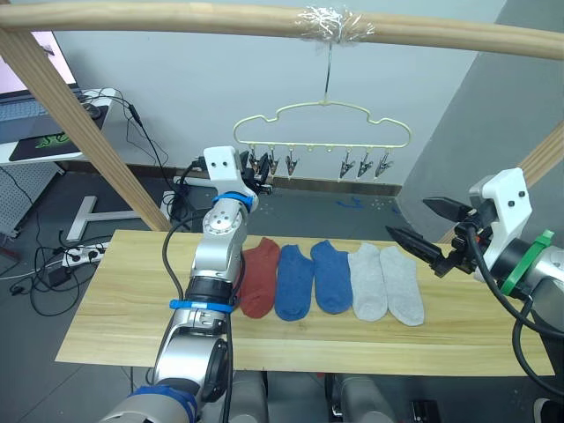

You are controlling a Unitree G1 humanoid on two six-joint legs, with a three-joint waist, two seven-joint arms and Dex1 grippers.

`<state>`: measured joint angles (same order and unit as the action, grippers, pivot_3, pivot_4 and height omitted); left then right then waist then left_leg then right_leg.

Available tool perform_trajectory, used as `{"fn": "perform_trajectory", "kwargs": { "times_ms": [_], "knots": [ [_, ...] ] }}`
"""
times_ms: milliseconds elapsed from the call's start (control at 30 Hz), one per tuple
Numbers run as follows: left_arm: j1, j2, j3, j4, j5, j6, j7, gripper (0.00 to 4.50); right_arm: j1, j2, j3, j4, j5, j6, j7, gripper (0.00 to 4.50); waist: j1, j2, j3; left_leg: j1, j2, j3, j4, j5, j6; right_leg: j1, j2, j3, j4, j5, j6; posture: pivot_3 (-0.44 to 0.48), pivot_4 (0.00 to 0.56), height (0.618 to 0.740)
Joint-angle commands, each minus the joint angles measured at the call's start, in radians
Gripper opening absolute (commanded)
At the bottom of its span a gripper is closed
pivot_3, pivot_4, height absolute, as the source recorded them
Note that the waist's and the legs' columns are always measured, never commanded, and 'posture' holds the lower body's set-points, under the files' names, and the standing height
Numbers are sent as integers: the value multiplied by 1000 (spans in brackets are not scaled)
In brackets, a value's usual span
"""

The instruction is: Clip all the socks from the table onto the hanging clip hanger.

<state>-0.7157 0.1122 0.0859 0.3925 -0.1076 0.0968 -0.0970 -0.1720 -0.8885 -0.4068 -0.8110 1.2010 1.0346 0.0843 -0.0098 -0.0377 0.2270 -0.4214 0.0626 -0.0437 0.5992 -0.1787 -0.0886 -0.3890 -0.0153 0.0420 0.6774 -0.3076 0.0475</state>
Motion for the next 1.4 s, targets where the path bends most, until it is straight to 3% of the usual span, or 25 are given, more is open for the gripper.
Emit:
{"fn": "perform_trajectory", "kwargs": {
  "times_ms": [33,633,900,1067,1233,1400],
  "knots": [
    [-28,-3,6,-15,-2,-31,0,2092,3,-15,-19,-26,14,-30,-13,4500,0,0,0,0,0,0,0,0,0,0,0,0,0,0,0,-48,228,740],
    [-46,-7,6,-14,-12,-29,-8,2092,17,-26,-12,-29,39,-54,-42,4500,-2,0,1,0,0,0,0,0,0,0,0,0,0,0,1,-51,229,740],
    [-39,-10,7,-21,-20,-25,-18,294,18,-28,-7,-28,47,-62,-52,4500,-3,0,1,0,0,0,0,0,0,0,0,0,0,0,1,-53,230,740],
    [-40,-11,11,-28,-29,-10,-25,213,13,-38,11,-10,30,-53,-46,4500,-6,0,1,0,0,0,0,0,0,0,0,0,0,0,1,-46,232,740],
    [-29,-8,22,-77,-79,65,-66,213,12,-79,148,100,-115,2,-19,4500,-10,0,2,0,0,0,0,0,0,0,0,0,0,0,1,-26,226,740],
    [-24,-1,48,-145,-162,164,-115,213,-69,-84,379,288,-358,-4,46,4500,-17,0,2,0,0,0,1,0,0,0,0,0,0,0,1,-5,221,740]
  ]
}}
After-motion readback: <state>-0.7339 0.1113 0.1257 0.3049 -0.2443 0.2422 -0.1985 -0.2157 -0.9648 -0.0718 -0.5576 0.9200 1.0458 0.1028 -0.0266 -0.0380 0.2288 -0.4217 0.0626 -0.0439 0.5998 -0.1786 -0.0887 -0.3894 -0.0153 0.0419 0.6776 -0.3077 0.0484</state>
